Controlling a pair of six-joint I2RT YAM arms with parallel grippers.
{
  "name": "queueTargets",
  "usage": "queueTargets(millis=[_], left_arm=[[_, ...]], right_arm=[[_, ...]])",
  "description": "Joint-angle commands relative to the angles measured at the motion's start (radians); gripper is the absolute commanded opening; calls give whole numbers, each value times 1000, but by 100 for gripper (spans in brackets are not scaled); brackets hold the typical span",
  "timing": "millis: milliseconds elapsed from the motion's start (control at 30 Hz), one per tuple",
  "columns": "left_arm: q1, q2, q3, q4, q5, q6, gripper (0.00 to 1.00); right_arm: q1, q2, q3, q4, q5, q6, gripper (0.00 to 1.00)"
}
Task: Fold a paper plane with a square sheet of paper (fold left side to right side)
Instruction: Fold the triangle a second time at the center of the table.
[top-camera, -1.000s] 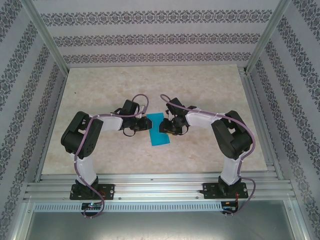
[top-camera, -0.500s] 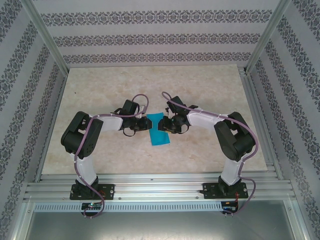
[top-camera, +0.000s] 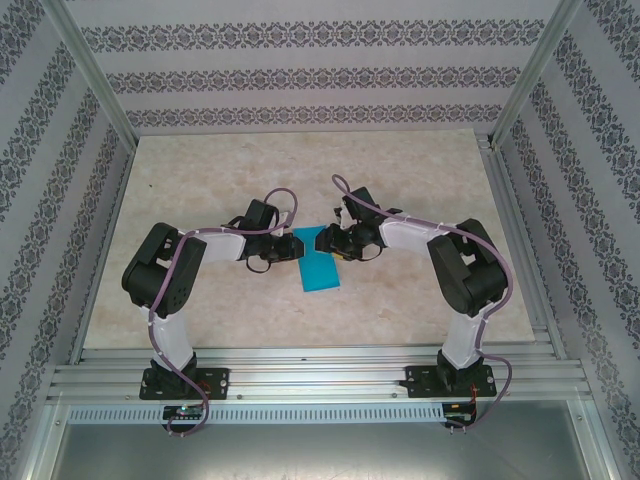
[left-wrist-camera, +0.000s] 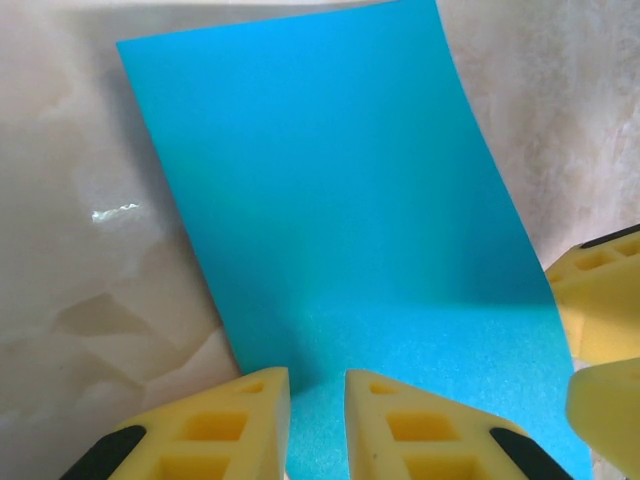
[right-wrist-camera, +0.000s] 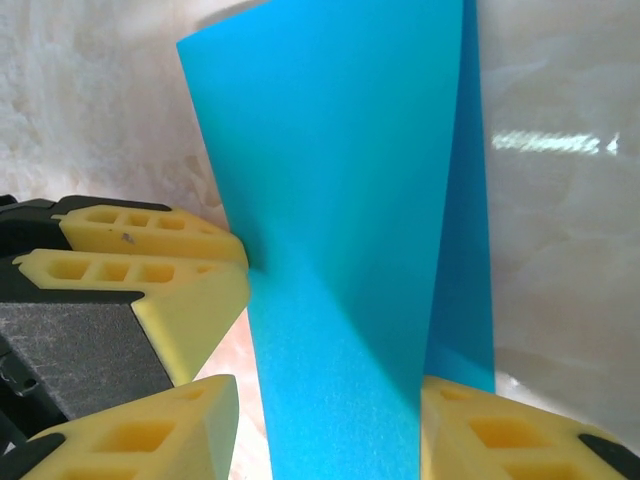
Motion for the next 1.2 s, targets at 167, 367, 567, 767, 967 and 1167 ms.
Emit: queueTargets(millis=[167,367,567,767,967,1167], left_arm=[[-1,-97,-39,-11,-30,52,31],[-14,-281,-102,6,-53,115,41],[-160,-427,-161,-66,-161,230,49],[-311,-457,-196,-66,-275,240,53],[-389,-366,-133,-110,-364,260,57],[-449,-280,-61,-130,-439,272,60]], right_arm=[[-3,1,-52,4,-32,69,38],[-3,-10,-53,-19,-15,97,28],[-4,-39,-51,-21,-18,159,24],[-7,-29,-27,-68,-38,188,18],[-8,-30,-3,-104,-39,193,15],[-7,-33,18,-138,-38,190,11]])
